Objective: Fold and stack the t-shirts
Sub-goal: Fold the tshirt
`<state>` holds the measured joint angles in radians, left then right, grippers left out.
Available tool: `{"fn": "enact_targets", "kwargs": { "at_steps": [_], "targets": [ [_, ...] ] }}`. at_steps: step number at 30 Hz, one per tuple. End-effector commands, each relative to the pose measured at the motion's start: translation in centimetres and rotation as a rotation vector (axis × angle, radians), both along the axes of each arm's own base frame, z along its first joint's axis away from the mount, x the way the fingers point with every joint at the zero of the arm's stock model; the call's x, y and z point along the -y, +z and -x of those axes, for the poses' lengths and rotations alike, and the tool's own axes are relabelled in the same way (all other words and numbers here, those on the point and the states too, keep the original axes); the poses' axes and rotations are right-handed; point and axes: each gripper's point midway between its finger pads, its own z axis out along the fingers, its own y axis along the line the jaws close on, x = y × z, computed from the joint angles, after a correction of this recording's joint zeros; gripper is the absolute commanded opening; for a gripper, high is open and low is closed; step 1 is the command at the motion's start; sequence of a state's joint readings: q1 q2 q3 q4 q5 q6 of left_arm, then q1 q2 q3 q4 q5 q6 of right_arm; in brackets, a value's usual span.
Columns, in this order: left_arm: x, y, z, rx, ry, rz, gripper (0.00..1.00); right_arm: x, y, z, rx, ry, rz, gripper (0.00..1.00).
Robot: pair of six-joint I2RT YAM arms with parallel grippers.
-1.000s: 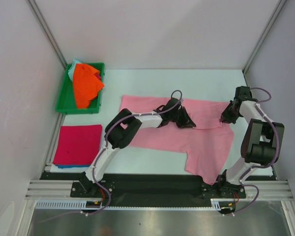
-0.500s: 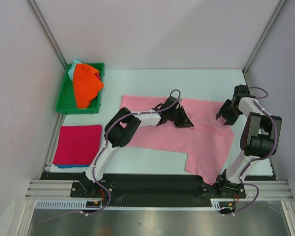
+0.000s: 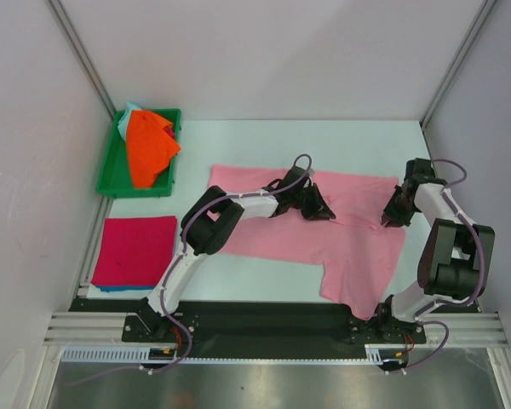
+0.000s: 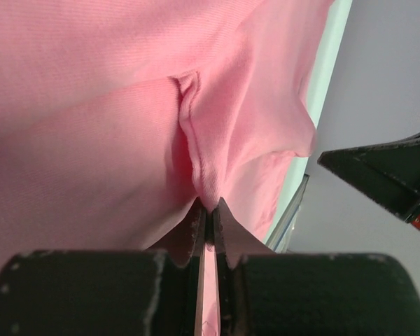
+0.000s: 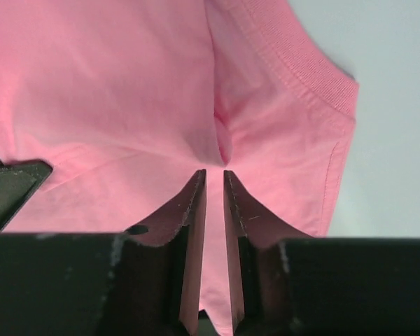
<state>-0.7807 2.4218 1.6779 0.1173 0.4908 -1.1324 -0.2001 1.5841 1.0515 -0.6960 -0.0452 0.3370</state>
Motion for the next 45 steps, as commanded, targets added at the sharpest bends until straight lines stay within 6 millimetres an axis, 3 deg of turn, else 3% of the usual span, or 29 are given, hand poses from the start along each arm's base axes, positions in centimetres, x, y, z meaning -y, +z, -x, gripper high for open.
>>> {"fn": "enact_targets", "kwargs": {
  "at_steps": [1, 7, 13, 16, 17, 20, 24, 29, 33, 34, 36, 37, 39, 40, 42, 43, 45],
  "targets": [
    [0.9, 2.1, -0.8, 0.018, 0.0, 0.072, 0.08, -0.2, 1.0, 0.4, 0.029, 0.041, 0.041, 0.21],
    [0.8, 2.8, -0.8, 0.021, 0.002, 0.079, 0.08, -0.7, -0.4, -0.5, 0.023, 0.055, 0.034, 0.3],
    [1.4, 3.6, -1.4, 0.044, 0.002, 0.095, 0.08, -0.2, -1.1, -5.8, 0.059, 0.05, 0.047, 0.3],
    [1.8, 4.4, -1.9, 0.059, 0.005, 0.113, 0.08, 0.0, -1.6, -7.5, 0.049, 0.054, 0.051, 0.31],
    [1.8, 4.7, -2.1, 0.063, 0.008, 0.12, 0.08, 0.1, -1.0, -8.6, 0.068, 0.053, 0.055, 0.32],
    [1.9, 5.8, -2.7, 0.056, 0.02, 0.156, 0.08, 0.3, -1.0, -10.0, 0.059, 0.05, 0.054, 0.33],
    [2.1, 6.9, -3.6, 0.062, 0.041, 0.184, 0.08, 0.3, -0.8, -10.5, 0.047, 0.047, 0.05, 0.4],
    [1.9, 7.0, -5.1, 0.049, 0.074, 0.204, 0.08, 0.9, 0.9, -9.7, 0.052, 0.02, 0.049, 0.49],
    [2.0, 6.9, -5.7, 0.038, 0.091, 0.219, 0.08, 0.7, 3.5, -8.2, 0.106, -0.038, -0.024, 0.55],
    [2.1, 6.9, -5.7, 0.04, 0.091, 0.219, 0.08, 0.4, 2.8, -6.7, 0.086, -0.05, -0.071, 0.55],
    [2.1, 7.2, -5.9, 0.048, 0.093, 0.219, 0.08, 0.6, 2.8, -5.7, 0.107, -0.088, -0.091, 0.55],
    [2.1, 7.3, -5.8, 0.048, 0.089, 0.218, 0.08, 1.0, 3.9, -5.1, 0.154, -0.105, -0.097, 0.55],
    [2.0, 7.2, -5.8, 0.049, 0.087, 0.213, 0.08, 1.2, 2.9, -3.5, 0.18, -0.123, -0.095, 0.51],
    [1.9, 7.1, -5.7, 0.05, 0.083, 0.211, 0.08, 0.8, 4.0, -3.3, 0.236, -0.109, -0.11, 0.47],
    [1.8, 6.9, -5.7, 0.048, 0.083, 0.206, 0.08, 0.0, 2.6, -2.1, 0.254, -0.094, -0.115, 0.38],
    [1.8, 6.8, -5.7, 0.045, 0.081, 0.206, 0.08, -1.0, 2.8, -2.4, 0.291, -0.063, -0.154, 0.38],
    [1.8, 6.5, -5.7, 0.043, 0.081, 0.204, 0.08, -2.1, 1.4, -1.3, 0.266, -0.027, -0.158, 0.39]
  ]
}}
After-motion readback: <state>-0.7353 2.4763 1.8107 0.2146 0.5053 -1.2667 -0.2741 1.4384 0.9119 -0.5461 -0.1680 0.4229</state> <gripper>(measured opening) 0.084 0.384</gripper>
